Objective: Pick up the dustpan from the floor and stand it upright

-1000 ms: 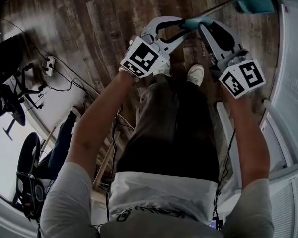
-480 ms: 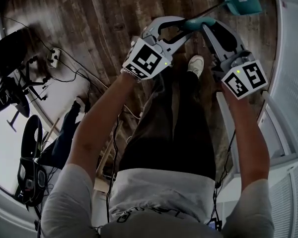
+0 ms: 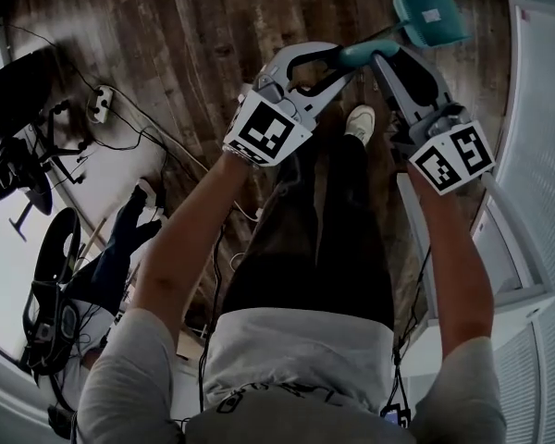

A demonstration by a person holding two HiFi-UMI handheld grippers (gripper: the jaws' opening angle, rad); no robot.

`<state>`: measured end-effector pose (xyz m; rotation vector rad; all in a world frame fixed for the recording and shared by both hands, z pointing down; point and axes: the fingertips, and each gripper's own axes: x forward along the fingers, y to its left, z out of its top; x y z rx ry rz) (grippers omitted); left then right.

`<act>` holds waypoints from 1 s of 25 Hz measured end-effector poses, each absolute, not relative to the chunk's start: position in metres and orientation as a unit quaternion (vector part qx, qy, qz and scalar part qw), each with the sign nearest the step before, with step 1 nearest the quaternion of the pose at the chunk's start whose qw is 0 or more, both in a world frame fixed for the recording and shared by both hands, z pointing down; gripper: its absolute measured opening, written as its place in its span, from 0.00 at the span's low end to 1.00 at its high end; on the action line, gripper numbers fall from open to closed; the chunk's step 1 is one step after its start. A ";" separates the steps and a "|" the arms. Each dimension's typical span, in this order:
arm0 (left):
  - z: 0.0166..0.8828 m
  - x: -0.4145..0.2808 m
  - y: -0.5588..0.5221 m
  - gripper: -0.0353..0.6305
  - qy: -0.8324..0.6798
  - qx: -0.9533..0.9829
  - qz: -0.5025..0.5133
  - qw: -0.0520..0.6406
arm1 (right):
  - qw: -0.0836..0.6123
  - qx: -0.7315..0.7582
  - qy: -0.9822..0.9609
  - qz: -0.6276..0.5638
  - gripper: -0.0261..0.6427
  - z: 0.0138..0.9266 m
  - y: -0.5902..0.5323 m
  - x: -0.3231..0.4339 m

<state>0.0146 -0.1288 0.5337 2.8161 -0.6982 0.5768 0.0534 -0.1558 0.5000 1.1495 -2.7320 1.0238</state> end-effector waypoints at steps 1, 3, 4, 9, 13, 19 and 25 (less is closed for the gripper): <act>0.531 0.014 -0.128 0.23 -0.237 0.947 0.195 0.092 | 0.001 0.367 -0.869 0.331 0.16 0.498 -0.155 0.053; 0.525 0.015 -0.125 0.24 -0.242 0.946 0.197 0.091 | -0.002 0.367 -0.867 0.337 0.17 0.493 -0.152 0.055; 0.522 0.016 -0.123 0.24 -0.243 0.946 0.197 0.091 | -0.004 0.367 -0.866 0.340 0.17 0.491 -0.151 0.057; 0.507 0.015 -0.118 0.24 -0.250 0.944 0.194 0.090 | -0.017 0.371 -0.859 0.352 0.18 0.481 -0.147 0.059; 0.486 0.020 -0.114 0.24 -0.252 0.946 0.188 0.080 | -0.024 0.375 -0.858 0.350 0.18 0.464 -0.144 0.065; 0.470 0.021 -0.125 0.24 -0.253 0.947 0.183 0.072 | -0.041 0.377 -0.850 0.365 0.19 0.453 -0.153 0.069; 0.476 0.018 -0.134 0.25 -0.249 0.948 0.185 0.076 | -0.039 0.377 -0.844 0.380 0.19 0.461 -0.163 0.066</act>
